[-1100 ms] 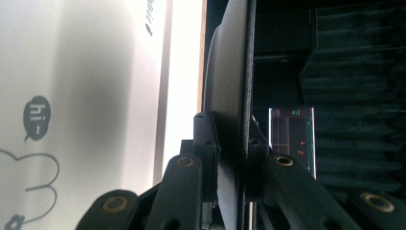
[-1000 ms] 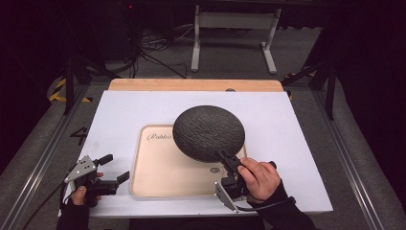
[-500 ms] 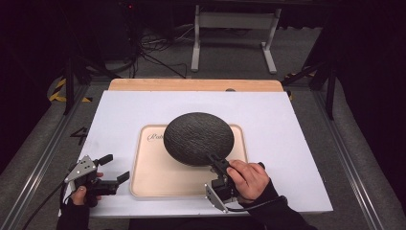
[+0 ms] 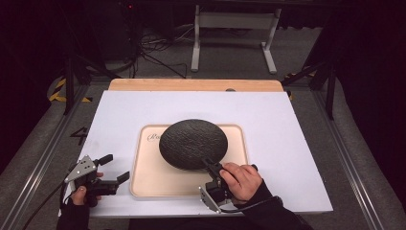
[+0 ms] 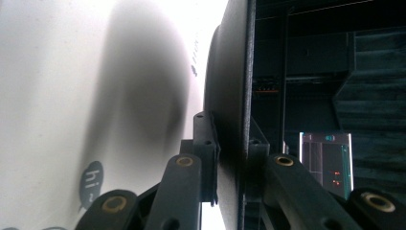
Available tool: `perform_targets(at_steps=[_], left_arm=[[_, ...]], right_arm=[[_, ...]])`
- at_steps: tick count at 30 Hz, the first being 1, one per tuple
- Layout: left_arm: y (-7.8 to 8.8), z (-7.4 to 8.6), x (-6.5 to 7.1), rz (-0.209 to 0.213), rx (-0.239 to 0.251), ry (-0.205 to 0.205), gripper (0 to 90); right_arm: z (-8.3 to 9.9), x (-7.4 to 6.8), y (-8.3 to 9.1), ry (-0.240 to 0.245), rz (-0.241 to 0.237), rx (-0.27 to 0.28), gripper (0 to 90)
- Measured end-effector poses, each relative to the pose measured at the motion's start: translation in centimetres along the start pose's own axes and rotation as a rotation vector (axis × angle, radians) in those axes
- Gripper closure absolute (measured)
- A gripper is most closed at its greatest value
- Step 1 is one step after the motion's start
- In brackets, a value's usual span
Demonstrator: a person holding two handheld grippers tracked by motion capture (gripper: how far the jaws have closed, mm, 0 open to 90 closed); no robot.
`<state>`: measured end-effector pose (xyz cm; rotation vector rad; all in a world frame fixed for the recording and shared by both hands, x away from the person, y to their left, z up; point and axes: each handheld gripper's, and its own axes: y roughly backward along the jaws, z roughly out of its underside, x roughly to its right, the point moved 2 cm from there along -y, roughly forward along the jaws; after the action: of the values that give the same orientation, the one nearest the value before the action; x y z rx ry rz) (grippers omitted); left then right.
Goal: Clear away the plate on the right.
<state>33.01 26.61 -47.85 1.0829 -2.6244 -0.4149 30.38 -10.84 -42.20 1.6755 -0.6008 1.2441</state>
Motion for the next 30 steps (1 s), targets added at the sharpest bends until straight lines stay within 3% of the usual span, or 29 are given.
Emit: perform_targets(at_steps=[11,30], left_arm=[[0.0,0.0,0.0,0.000,0.001,0.000,3.9],[0.0,0.0,0.0,0.000,0.000,0.000,3.8]], right_arm=[[0.0,-1.1,-0.9,0.004,-0.044,-0.006,81.9],[0.1,-1.7,-1.6,-0.006,-0.078,-0.012,81.4]])
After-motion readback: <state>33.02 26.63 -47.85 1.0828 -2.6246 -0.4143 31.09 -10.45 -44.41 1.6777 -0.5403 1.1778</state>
